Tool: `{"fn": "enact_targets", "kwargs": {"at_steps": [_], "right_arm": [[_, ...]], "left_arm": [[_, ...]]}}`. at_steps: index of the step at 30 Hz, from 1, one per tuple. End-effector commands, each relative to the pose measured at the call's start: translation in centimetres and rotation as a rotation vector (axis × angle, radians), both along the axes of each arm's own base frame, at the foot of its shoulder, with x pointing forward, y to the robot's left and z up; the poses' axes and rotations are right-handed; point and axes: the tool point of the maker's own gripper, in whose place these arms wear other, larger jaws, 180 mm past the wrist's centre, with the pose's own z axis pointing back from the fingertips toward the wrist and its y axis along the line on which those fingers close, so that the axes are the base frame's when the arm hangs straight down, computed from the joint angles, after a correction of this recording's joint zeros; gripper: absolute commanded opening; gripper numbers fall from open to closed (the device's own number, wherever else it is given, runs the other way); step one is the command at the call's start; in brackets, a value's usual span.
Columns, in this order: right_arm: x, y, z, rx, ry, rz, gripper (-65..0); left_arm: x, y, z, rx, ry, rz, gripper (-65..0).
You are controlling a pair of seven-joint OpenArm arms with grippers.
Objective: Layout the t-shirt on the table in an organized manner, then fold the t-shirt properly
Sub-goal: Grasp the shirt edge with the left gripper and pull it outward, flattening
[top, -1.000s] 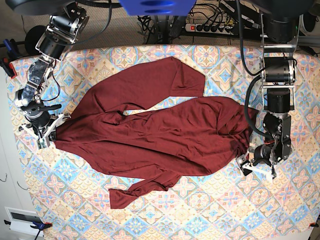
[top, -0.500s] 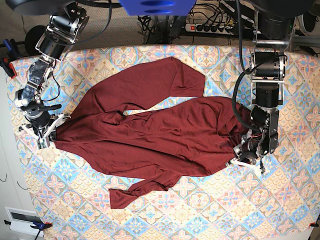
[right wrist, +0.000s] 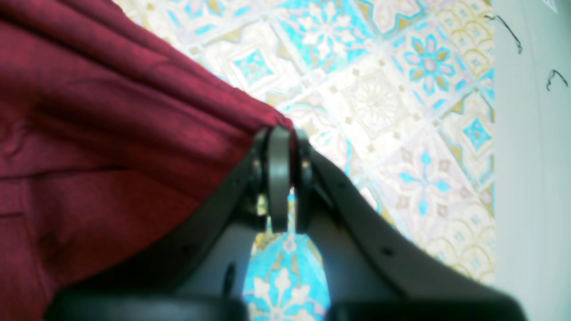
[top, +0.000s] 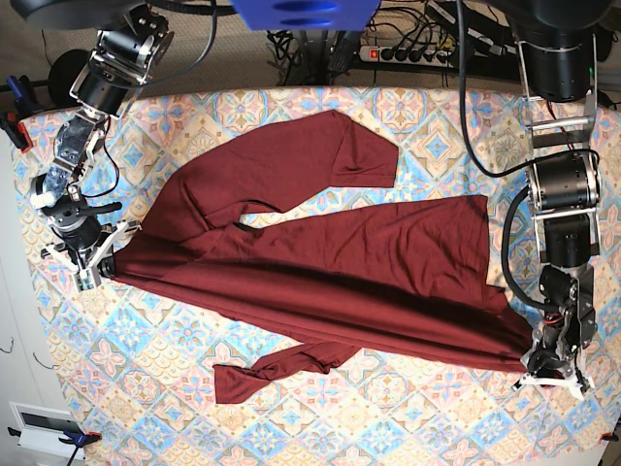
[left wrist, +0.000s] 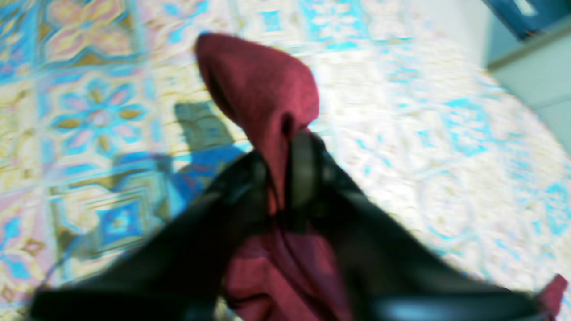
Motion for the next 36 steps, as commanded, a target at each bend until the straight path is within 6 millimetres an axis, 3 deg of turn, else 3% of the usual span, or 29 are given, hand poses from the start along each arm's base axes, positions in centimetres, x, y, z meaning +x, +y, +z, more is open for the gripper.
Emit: {"fn": "enact_targets", "kwargs": {"at_steps": [1,5,7,10,13,15,18,20,23,27,32,36], "right_arm": [[0.8,-1.2,2.1,-0.033,-0.052,-0.017,-65.0],[0.8,-1.2,2.1,-0.033,-0.052,-0.017,-65.0],[0.8,-1.2,2.1,-0.033,-0.052,-0.017,-65.0],[0.8,-1.2,2.1,-0.033,-0.052,-0.017,-65.0],[0.8,-1.2,2.0,-0.033,-0.050,-0.018,-65.0],[0.8,-1.2,1.9,-0.032,-0.048,-0.018,-65.0],[0.7,-1.2,1.7,-0.030,-0.043,-0.018,-65.0],[0.7,-1.2,1.7,-0.030,-0.043,-0.018,-65.0],[0.7,-1.2,1.7,-0.033,-0.042,-0.017,-65.0],[1.2,0.1,1.5,-0.038,-0.033,0.023,-65.0],[1.3,0.5,1.4,-0.040,-0.030,0.034,-65.0],[1.3,0.5,1.4,-0.040,-0.030,0.034,-65.0]], "left_arm": [[1.2,1.0,3.1,0.060,-0.056,0.003,-43.6],[1.2,0.7,2.6,0.169,-0.008,-0.050,-22.9],[0.7,0.6,1.5,0.175,0.015,-0.058,-12.0],[0.4,0.1,1.0,0.165,0.019,-0.070,-3.1],[-0.9,-2.2,-1.2,0.104,0.063,-0.130,-1.9],[-2.3,-4.9,-2.3,0.053,0.094,-0.208,-1.9],[-5.7,-10.1,-3.4,-0.009,0.125,-0.361,-1.9],[-8.6,-12.2,-3.7,-0.060,0.141,-0.421,-1.9],[-12.1,-12.8,-4.3,-0.108,0.186,-0.444,-1.9],[-16.3,-12.2,-5.4,-0.147,0.214,-0.418,-1.9],[-19.9,-13.0,-6.4,-0.142,0.258,-0.448,-1.9],[-21.4,-13.2,-8.1,-0.158,0.306,-0.442,-2.0]]}}
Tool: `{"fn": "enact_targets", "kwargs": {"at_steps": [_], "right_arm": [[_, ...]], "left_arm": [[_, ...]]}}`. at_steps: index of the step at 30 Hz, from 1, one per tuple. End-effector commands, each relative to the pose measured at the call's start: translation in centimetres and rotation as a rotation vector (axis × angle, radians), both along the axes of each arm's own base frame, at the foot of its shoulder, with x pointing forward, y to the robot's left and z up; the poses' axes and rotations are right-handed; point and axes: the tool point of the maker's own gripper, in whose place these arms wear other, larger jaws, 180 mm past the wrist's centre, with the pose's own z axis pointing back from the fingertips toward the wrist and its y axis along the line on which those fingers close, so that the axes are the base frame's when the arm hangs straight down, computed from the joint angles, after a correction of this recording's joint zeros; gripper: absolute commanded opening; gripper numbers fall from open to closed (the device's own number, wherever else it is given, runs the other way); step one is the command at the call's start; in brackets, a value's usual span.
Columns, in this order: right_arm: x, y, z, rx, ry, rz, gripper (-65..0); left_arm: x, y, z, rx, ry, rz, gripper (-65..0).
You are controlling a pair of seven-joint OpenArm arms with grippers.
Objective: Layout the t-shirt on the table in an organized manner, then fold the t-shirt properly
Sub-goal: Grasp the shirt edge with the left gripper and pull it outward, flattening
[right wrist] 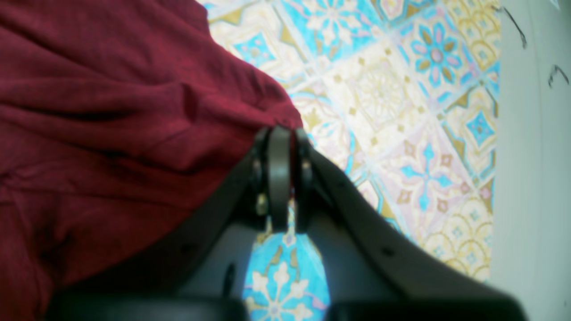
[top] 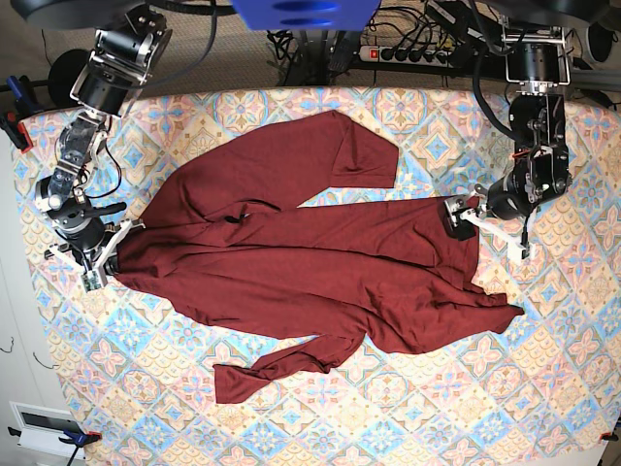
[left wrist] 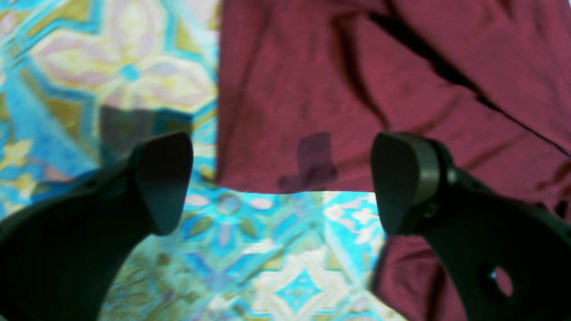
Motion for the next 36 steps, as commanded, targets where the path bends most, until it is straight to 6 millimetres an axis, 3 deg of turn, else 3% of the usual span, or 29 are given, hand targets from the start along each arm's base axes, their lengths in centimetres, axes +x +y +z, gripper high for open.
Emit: {"fn": "enact_targets", "kwargs": {"at_steps": [1,3,5,12,16,23,28,36], "right_arm": [[1.1,-0.4,2.1,-0.007,-0.068,0.003,-65.0],[1.1,-0.4,2.1,-0.007,-0.068,0.003,-65.0],[1.1,-0.4,2.1,-0.007,-0.068,0.003,-65.0],[1.1,-0.4,2.1,-0.007,-0.068,0.003,-65.0],[1.1,-0.4,2.2,-0.006,-0.070,0.002,-65.0],[1.1,-0.6,2.2,-0.005,-0.070,-0.003,-65.0],[1.1,-0.6,2.1,-0.007,-0.069,-0.002,-65.0],[1.1,-0.5,2.1,-0.008,-0.068,0.000,-65.0]], "left_arm": [[0.6,0.1,0.3,-0.008,-0.015,0.009,-2.1],[0.3,0.3,-0.6,-0.015,0.010,0.023,-4.2],[0.1,0.3,-1.0,-0.020,0.022,0.029,-12.6],[0.8,-1.1,-0.9,-0.043,0.009,0.013,-65.0],[0.5,-0.6,-1.0,-0.035,0.015,0.015,-65.0],[-2.5,6.6,0.2,-0.013,0.028,0.146,-65.0],[-4.8,9.9,1.3,-0.036,0.042,0.197,-65.0],[-7.8,12.1,0.9,-0.026,0.084,0.255,-65.0]]}}
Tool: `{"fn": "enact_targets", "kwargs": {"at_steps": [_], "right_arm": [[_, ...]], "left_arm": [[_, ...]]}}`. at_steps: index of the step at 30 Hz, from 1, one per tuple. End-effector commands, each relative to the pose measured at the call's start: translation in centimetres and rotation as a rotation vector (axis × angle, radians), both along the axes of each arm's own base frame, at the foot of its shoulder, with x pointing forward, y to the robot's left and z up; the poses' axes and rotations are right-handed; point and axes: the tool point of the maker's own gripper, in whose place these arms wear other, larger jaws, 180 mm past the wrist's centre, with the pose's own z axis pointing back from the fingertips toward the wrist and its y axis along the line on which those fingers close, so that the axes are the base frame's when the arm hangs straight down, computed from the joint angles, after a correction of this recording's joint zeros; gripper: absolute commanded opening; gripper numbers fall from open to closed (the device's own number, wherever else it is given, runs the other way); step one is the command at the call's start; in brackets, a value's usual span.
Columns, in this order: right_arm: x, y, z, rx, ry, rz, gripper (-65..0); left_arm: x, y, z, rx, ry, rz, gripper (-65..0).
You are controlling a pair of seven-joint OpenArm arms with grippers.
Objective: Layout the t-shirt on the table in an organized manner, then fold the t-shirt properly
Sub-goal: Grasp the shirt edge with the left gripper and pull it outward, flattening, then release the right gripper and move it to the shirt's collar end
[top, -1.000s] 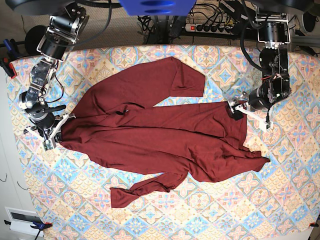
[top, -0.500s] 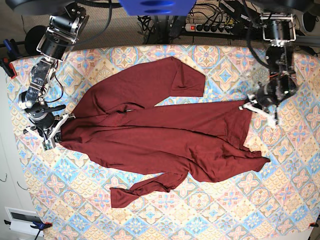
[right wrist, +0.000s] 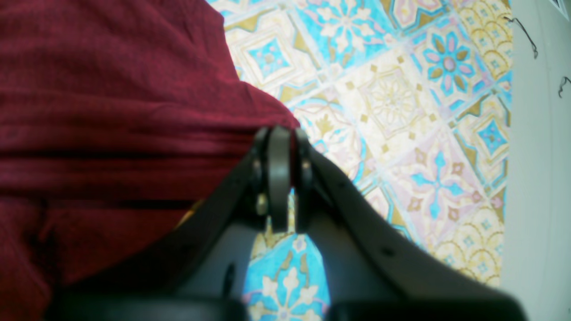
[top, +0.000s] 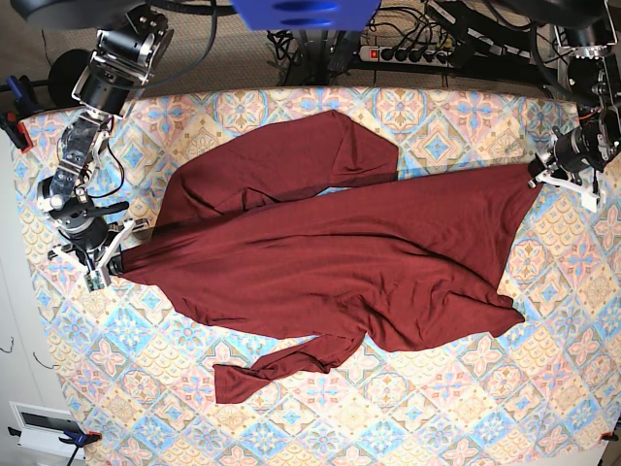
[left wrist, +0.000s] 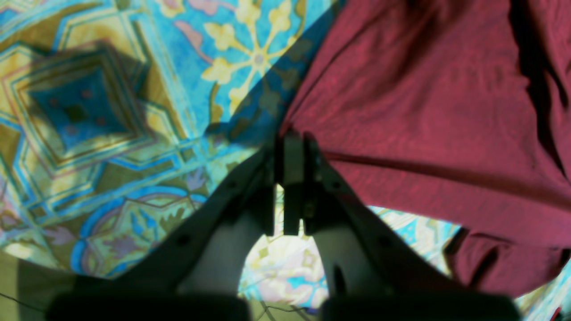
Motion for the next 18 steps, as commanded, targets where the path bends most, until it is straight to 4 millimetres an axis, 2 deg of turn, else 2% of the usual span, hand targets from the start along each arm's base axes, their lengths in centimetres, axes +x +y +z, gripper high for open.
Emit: {"fn": "enact_targets", "kwargs": {"at_steps": [1,6,18], "right_arm": [[1.1,-0.8,2.2,-0.018,-0.066,-0.006,-65.0],[1.1,-0.9,2.2,-0.017,-0.067,-0.009,-65.0],[1.1,-0.9,2.2,-0.019,-0.066,-0.007,-65.0]], "left_arm": [[0.2,1.1,0.9,0.041,-0.011,-0.003,-65.0],[-1.5,1.1,-0.1,0.038,0.030,0.002,-65.0],[-1.8,0.3,-0.7,0.016,0.039,0.005,-65.0]]}}
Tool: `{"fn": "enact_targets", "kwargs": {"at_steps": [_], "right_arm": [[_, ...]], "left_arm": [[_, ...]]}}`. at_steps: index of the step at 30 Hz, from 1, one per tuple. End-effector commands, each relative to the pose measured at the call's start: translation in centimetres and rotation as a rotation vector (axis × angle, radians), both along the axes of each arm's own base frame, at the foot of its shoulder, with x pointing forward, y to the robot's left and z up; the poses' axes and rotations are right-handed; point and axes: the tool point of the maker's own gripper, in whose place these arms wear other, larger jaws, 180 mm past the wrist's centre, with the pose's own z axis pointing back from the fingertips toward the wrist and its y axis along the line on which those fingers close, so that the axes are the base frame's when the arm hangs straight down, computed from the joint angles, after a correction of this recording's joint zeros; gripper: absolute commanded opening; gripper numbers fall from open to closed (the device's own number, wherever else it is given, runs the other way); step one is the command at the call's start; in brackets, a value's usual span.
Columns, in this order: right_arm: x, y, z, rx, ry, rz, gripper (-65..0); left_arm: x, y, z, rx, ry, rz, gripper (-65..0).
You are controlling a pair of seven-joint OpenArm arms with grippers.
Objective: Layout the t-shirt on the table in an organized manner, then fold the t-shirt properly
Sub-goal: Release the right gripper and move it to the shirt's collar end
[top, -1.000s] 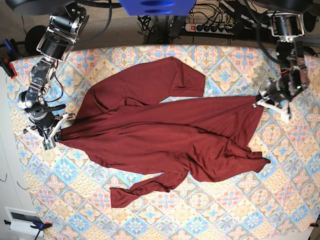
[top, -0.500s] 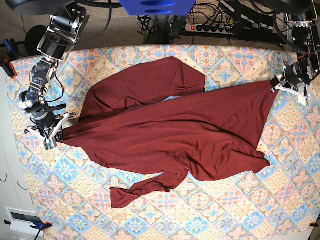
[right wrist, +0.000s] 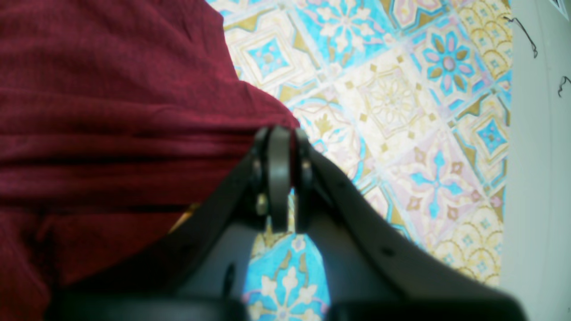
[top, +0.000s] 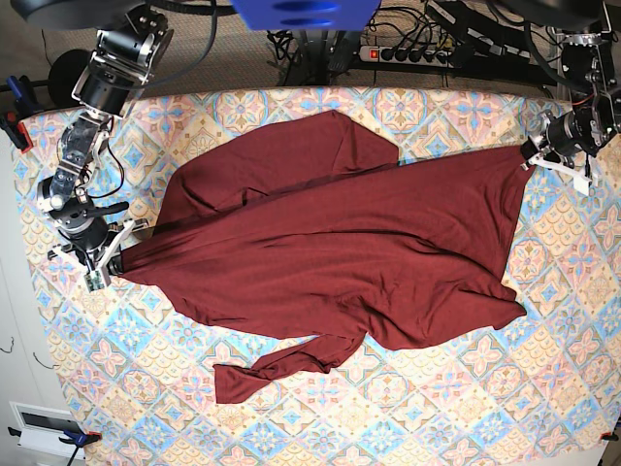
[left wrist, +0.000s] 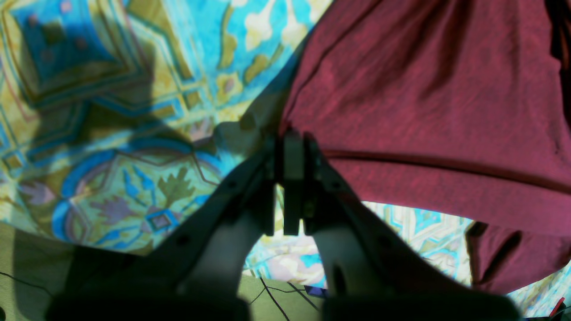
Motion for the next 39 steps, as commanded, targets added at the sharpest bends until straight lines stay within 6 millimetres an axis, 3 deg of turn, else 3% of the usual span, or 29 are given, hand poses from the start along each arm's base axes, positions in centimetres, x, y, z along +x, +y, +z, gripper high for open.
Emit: {"fn": "enact_targets", "kwargs": {"at_steps": [1,10,14,19,23,26,32,36,39], "right_arm": [[1.1,-1.0,2.2,-0.022,-0.065,-0.010,-65.0],[0.5,-2.2,1.7,-0.133,-0.012,-0.019,-65.0],[-2.1,-2.1,0.1,-0.167,0.063,-0.012,-59.8],[-2.9,0.5,0.4,-0.217,0.058,0.076,-49.5],[-3.6,1.0,0.2,-0.228,0.067,0.095,-45.0],[-3.6,1.1,0.6,-0.235,0.058,0.097,-44.3],[-6.2,1.8,0.0,-0.261,0.086,0.127,-44.4],[-8.1,4.6,-1.2,-0.268,0.121,0.219,-44.6],[-10.1,7.0,-2.2,-0.265,0.152,0.293,-44.6]], "left_arm": [[0.5,0.9,0.8,0.037,-0.017,-0.007,-65.0],[-1.3,-0.7,-0.9,-0.019,0.014,0.019,-65.0],[-1.3,-1.4,-1.2,-0.039,0.009,0.028,-65.0],[-1.3,-2.2,-1.6,-0.061,0.003,0.038,-65.0],[-1.3,-2.2,-1.6,-0.062,0.006,0.037,-65.0],[-1.3,-2.2,-1.6,-0.062,0.006,0.037,-65.0],[-1.0,-2.1,-1.4,-0.059,-0.005,0.038,-65.0],[1.6,-2.2,-0.2,-0.063,-0.067,0.037,-65.0],[2.3,-2.2,0.2,-0.065,-0.084,0.035,-65.0]]}}
